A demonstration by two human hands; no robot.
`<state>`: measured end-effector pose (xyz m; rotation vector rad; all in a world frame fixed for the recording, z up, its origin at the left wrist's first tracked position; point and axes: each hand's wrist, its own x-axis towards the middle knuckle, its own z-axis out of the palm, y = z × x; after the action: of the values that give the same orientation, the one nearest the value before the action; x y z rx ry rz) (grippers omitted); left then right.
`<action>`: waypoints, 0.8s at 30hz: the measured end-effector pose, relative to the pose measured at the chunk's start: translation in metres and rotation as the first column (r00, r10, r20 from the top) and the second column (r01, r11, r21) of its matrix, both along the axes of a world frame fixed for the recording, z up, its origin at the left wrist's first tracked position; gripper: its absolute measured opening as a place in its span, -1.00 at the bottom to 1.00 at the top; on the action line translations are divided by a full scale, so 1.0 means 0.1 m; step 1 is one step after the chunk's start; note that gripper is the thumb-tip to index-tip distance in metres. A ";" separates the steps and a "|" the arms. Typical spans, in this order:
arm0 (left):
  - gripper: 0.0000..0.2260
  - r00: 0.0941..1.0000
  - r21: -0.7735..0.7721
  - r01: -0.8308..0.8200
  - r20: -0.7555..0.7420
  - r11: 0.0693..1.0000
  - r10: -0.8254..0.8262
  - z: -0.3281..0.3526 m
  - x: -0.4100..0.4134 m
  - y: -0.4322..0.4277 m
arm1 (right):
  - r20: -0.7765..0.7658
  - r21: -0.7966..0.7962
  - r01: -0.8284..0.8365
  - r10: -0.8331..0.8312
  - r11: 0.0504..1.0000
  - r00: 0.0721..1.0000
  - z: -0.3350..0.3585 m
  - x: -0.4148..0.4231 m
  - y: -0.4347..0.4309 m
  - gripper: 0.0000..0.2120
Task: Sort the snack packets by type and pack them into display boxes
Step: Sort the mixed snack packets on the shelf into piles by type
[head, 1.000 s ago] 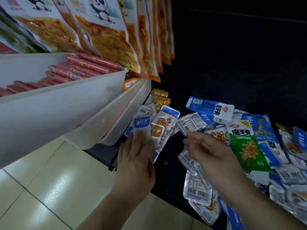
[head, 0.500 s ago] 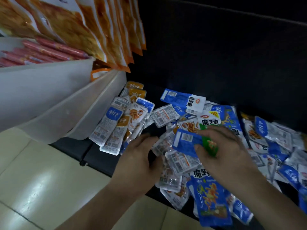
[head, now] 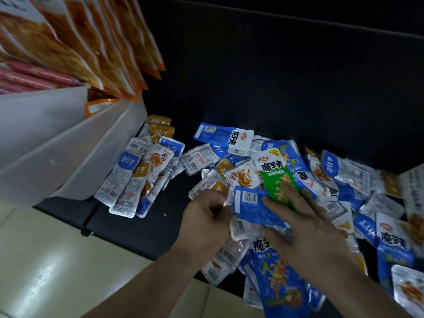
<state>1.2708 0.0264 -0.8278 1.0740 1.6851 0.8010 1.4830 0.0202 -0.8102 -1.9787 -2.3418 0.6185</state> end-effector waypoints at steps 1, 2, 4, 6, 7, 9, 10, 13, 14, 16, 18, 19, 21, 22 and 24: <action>-0.91 0.998 -0.020 -0.055 0.035 0.998 0.056 0.02 -0.02 -0.01 | -0.001 -0.006 0.012 -0.012 1.000 1.000 -0.02 0.02 0.01 -0.33; -0.90 0.992 -0.037 -0.104 0.072 0.994 0.106 0.04 -0.06 -0.02 | 0.009 -0.018 0.016 -0.016 1.000 1.000 -0.03 0.02 0.02 -0.30; -0.88 0.967 -0.073 -0.186 0.163 0.980 0.196 0.11 -0.15 -0.04 | 0.035 -0.050 0.016 -0.014 0.999 0.999 -0.04 0.02 0.04 -0.24; -0.87 0.926 -0.113 -0.251 0.262 0.961 0.272 0.18 -0.23 -0.07 | 0.047 -0.053 -0.002 0.005 0.999 0.999 -0.04 -0.01 0.07 -0.22; -0.89 0.902 -0.121 -0.285 0.302 0.951 0.309 0.21 -0.28 -0.08 | 0.039 -0.044 -0.002 0.004 0.999 0.999 -0.05 -0.01 0.08 -0.25; -0.88 0.850 -0.127 -0.342 0.382 0.931 0.364 0.26 -0.36 -0.09 | 0.035 0.004 0.000 0.000 1.000 0.999 -0.09 0.00 0.09 -0.36; -0.82 0.830 -0.124 -0.353 0.415 0.927 0.372 0.27 -0.40 -0.10 | 0.045 0.014 -0.005 0.005 1.000 0.999 -0.10 0.00 0.09 -0.41; -0.67 0.822 -0.072 -0.380 0.432 0.922 0.372 0.35 -0.51 -0.13 | 0.073 0.000 -0.021 0.021 1.000 0.997 -0.14 -0.01 0.11 -0.46; -0.65 0.825 -0.045 -0.395 0.421 0.918 0.376 0.37 -0.55 -0.15 | 0.083 0.015 -0.027 0.026 1.000 0.996 -0.13 -0.02 0.12 -0.46; -0.64 0.822 -0.010 -0.438 0.399 0.899 0.405 0.40 -0.62 -0.18 | 0.090 0.013 -0.004 0.003 1.000 0.996 -0.05 -0.05 0.13 -0.38; -0.67 0.802 -0.006 -0.485 0.394 0.874 0.448 0.42 -0.68 -0.21 | 0.187 -0.051 0.020 -0.010 0.999 0.982 0.14 -0.18 0.15 -0.29; -0.70 0.787 -0.012 -0.509 0.399 0.861 0.470 0.43 -0.70 -0.22 | 0.266 -0.060 0.014 0.002 0.998 0.964 0.24 -0.25 0.16 -0.28; -0.75 0.750 -0.046 -0.534 0.436 0.844 0.498 0.46 -0.68 -0.24 | 0.251 0.065 -0.029 0.012 0.997 0.968 0.37 -0.45 0.18 -0.35; -0.77 0.730 -0.074 -0.524 0.474 0.848 0.492 0.47 -0.65 -0.26 | 0.126 0.180 -0.026 0.003 0.983 0.992 0.42 -0.55 0.15 -0.39; -0.77 0.715 -0.123 -0.466 0.531 0.876 0.455 0.52 -0.54 -0.29 | -0.267 0.119 0.110 -0.075 0.987 0.961 0.53 -0.74 0.13 -0.47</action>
<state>1.2171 -0.0028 -0.7761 0.3483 1.4427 1.3087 1.4090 0.0333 -0.7570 -1.8132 -2.0669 0.6537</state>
